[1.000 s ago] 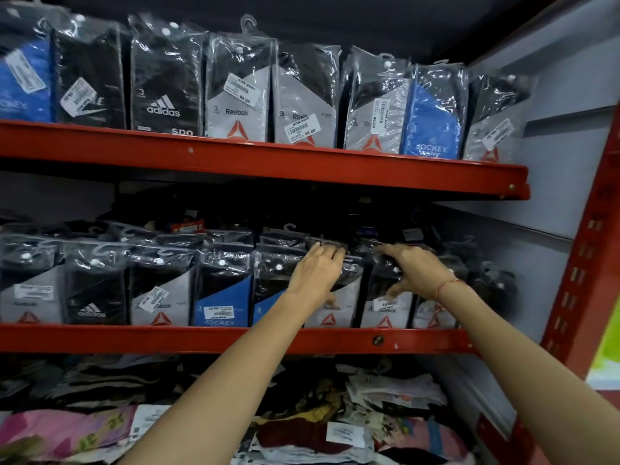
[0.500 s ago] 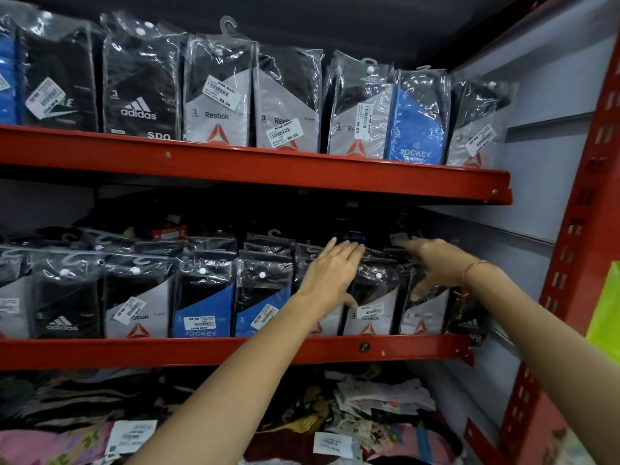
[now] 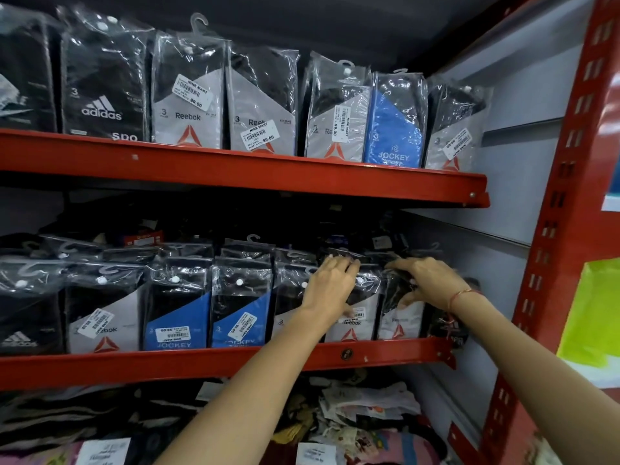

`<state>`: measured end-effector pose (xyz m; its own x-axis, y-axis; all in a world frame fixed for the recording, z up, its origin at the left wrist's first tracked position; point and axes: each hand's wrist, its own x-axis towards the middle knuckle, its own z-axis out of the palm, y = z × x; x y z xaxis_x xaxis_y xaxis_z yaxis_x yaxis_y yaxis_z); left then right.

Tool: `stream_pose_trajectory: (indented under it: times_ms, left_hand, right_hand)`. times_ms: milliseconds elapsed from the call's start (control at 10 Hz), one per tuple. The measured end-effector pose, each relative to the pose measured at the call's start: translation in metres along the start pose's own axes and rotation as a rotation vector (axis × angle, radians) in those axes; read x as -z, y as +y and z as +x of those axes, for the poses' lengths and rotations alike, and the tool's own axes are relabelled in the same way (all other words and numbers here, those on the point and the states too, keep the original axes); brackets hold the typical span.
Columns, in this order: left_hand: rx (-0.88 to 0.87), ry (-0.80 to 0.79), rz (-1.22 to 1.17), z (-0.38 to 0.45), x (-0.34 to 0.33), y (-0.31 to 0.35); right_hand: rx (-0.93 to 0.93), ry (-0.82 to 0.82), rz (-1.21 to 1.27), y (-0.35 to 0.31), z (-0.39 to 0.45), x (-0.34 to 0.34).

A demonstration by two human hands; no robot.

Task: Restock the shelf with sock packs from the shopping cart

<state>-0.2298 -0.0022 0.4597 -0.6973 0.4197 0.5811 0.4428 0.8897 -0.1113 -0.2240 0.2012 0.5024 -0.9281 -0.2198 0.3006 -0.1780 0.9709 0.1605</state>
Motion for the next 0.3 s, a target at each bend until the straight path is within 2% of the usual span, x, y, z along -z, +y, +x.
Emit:
stream_pose_trajectory:
  times_ms: [100, 200, 300]
  left_hand:
    - [-0.042, 0.003, 0.061, -0.006, 0.007, 0.001]
    - [-0.039, 0.038, 0.079, -0.017, 0.017, -0.002]
    - [0.004, 0.162, 0.041, -0.033, 0.049, -0.014]
  right_hand:
    - [0.011, -0.040, -0.036, -0.009, -0.006, 0.007]
    - [0.049, 0.001, 0.012, -0.022, -0.011, 0.016]
    - [0.121, 0.225, 0.090, -0.047, -0.025, 0.046]
